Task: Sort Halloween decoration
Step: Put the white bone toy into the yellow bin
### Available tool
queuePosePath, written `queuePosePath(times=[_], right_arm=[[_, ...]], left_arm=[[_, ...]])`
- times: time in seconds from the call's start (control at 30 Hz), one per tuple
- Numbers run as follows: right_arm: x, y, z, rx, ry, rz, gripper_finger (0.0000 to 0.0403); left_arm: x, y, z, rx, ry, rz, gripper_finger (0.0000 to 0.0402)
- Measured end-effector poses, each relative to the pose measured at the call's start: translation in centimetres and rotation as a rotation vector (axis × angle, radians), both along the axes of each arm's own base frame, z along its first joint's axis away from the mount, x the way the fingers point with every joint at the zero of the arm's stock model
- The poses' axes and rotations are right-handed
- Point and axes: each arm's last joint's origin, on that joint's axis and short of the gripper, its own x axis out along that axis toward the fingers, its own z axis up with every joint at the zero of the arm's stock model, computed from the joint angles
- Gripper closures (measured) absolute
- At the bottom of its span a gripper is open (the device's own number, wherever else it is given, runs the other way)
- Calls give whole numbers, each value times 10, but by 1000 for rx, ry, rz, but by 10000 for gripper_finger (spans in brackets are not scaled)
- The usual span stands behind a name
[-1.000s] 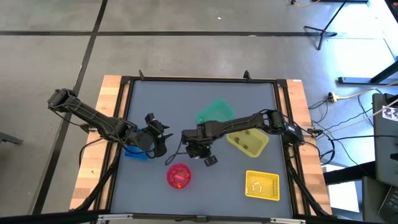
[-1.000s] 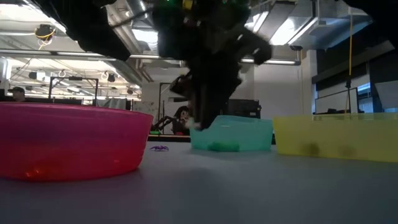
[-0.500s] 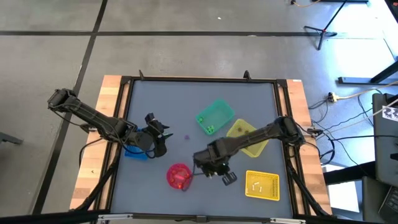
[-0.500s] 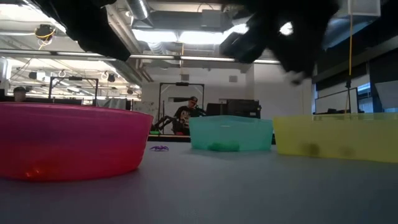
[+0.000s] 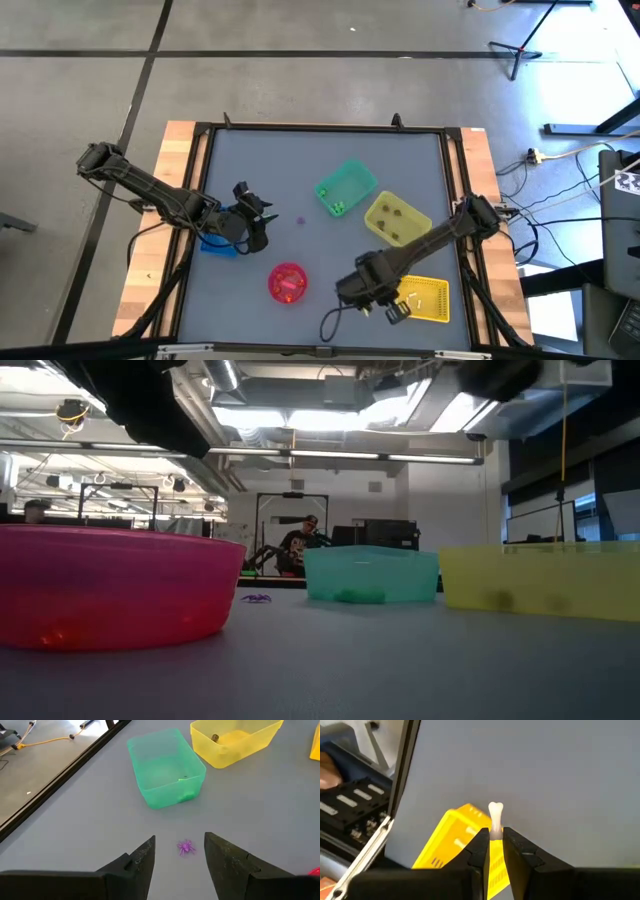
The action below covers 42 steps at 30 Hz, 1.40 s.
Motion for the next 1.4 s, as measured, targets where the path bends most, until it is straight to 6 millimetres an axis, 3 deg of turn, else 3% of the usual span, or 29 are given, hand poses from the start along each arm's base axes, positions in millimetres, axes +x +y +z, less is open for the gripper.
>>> queuePosePath(times=[0.2,0.4,0.63,1.17,1.4], right_arm=[[-22,20,0,-75,84,-30,352],[-51,33,-11,-284,191,-137,352],[-69,50,-21,-354,211,-214,352],[-74,56,-21,-382,211,-312,352],[-75,55,-21,-406,226,-357,352]], left_arm=[[0,0,0,0,0,0,247],[0,0,0,0,1,0,247],[0,0,0,-2,-1,1,247],[10,2,8,-75,-117,-9,247],[15,13,7,-232,-97,-49,247]])
